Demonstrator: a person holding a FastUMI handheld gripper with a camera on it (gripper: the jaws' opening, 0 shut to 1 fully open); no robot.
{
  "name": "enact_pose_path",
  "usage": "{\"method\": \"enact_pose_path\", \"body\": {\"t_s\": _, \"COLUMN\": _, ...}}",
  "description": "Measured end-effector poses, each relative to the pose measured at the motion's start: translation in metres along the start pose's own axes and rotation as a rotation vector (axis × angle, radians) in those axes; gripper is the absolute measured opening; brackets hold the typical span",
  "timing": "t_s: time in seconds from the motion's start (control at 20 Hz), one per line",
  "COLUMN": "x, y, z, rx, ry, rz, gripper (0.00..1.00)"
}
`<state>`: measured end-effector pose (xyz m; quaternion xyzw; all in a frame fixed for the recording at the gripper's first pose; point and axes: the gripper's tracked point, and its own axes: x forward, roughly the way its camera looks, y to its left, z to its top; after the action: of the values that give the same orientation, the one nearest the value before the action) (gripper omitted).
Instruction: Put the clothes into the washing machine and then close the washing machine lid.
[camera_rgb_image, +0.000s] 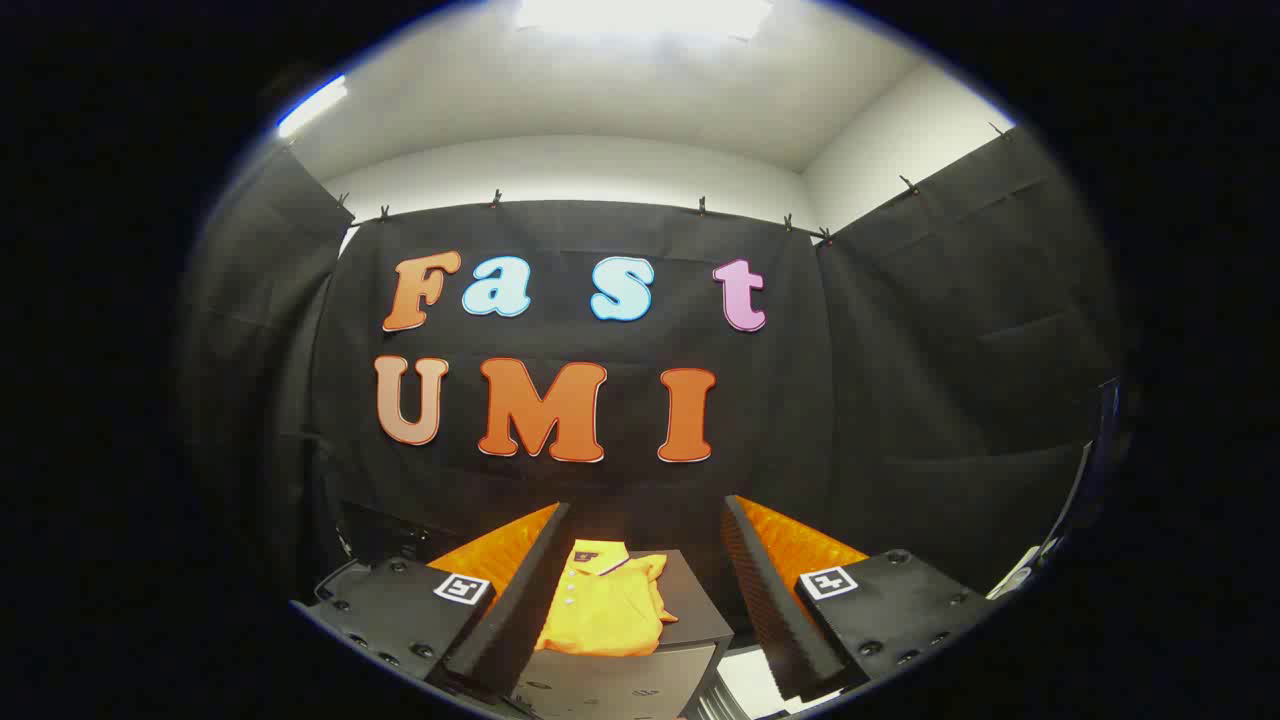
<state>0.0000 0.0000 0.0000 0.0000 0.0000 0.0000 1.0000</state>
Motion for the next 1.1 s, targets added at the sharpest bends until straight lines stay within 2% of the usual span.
{"method": "enact_pose_path", "body": {"t_s": 1.1, "x": -0.011, "y": -0.009, "z": -0.008, "rx": 0.023, "ry": 0.023, "rz": -0.024, "gripper": 0.97}}
